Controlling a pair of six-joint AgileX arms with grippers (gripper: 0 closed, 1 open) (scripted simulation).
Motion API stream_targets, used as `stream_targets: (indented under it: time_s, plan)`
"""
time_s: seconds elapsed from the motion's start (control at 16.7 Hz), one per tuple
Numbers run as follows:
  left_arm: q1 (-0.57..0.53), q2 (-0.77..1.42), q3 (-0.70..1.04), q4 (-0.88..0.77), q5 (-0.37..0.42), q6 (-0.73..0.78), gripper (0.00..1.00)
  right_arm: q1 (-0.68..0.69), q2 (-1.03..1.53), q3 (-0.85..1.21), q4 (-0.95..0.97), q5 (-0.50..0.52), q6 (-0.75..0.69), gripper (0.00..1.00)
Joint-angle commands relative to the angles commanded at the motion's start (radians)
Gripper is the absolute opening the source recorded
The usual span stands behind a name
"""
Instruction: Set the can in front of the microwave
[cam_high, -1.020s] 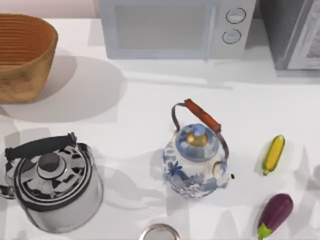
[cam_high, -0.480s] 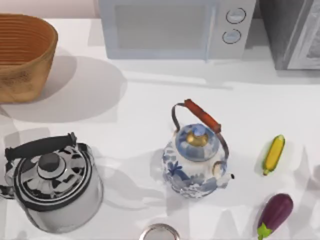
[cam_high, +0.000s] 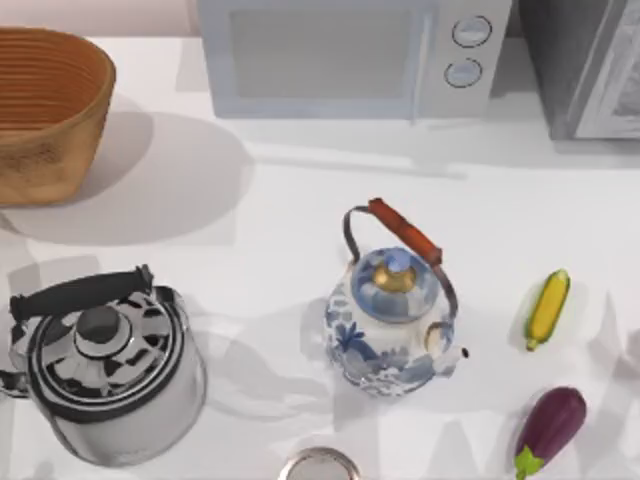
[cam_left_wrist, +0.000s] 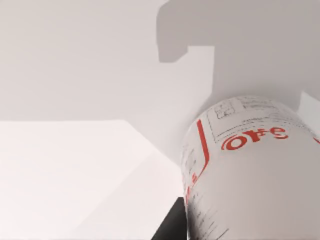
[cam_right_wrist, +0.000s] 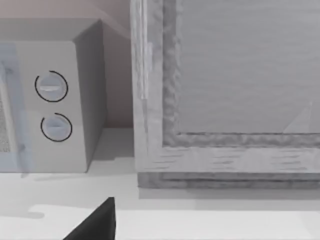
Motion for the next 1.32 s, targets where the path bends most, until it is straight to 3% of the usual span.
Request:
stream_targets:
  time_s: [0.48, 1.14, 1.32]
  plan:
    - [0.041, -0.070, 0.033, -0.059, -0.018, -0.006, 0.00, 0.000, 0.000, 0.000, 0.000, 0.000, 0.000, 1.00]
    - [0.001, -0.049, 0.103, -0.148, -0.001, 0.000, 0.00, 0.000, 0.000, 0.000, 0.000, 0.000, 0.000, 1.00]
    - [-0.032, -0.058, 0.136, -0.203, 0.019, -0.063, 0.00, 0.000, 0.000, 0.000, 0.000, 0.000, 0.000, 1.00]
